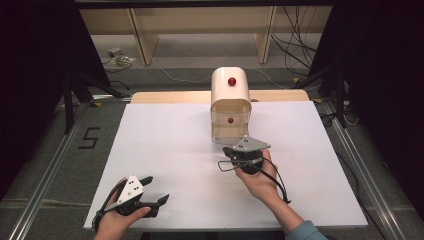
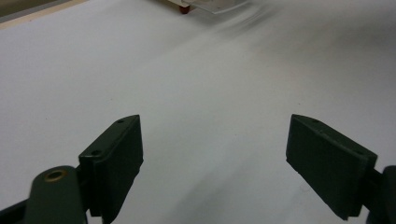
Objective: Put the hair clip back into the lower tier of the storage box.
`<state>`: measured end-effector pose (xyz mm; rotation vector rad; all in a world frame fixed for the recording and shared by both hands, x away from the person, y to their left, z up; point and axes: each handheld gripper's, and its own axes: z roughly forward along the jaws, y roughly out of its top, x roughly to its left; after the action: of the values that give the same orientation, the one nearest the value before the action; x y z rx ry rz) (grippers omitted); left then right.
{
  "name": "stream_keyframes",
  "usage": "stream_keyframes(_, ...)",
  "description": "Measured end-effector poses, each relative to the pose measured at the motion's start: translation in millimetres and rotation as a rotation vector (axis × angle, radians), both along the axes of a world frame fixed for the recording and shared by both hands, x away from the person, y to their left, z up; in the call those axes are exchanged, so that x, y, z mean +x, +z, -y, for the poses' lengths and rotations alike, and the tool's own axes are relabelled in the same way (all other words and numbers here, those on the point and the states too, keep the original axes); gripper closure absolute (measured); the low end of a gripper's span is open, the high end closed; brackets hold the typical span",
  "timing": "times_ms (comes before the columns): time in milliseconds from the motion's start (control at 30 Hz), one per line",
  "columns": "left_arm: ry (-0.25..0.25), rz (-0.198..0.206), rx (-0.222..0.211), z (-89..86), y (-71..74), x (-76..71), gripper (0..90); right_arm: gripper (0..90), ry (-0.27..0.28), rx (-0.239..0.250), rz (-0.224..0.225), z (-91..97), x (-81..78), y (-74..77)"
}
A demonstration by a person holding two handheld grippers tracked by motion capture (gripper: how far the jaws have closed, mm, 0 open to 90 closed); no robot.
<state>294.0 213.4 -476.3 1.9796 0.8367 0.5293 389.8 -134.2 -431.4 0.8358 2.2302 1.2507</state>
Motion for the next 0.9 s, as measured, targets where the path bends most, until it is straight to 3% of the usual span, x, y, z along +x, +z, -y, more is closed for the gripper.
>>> stream_keyframes(900,0.000,0.000,0.001,-0.1,-0.1,0.1,18.6,90.0,-0.024,0.015,0.022,4.1,5.2,9.2)
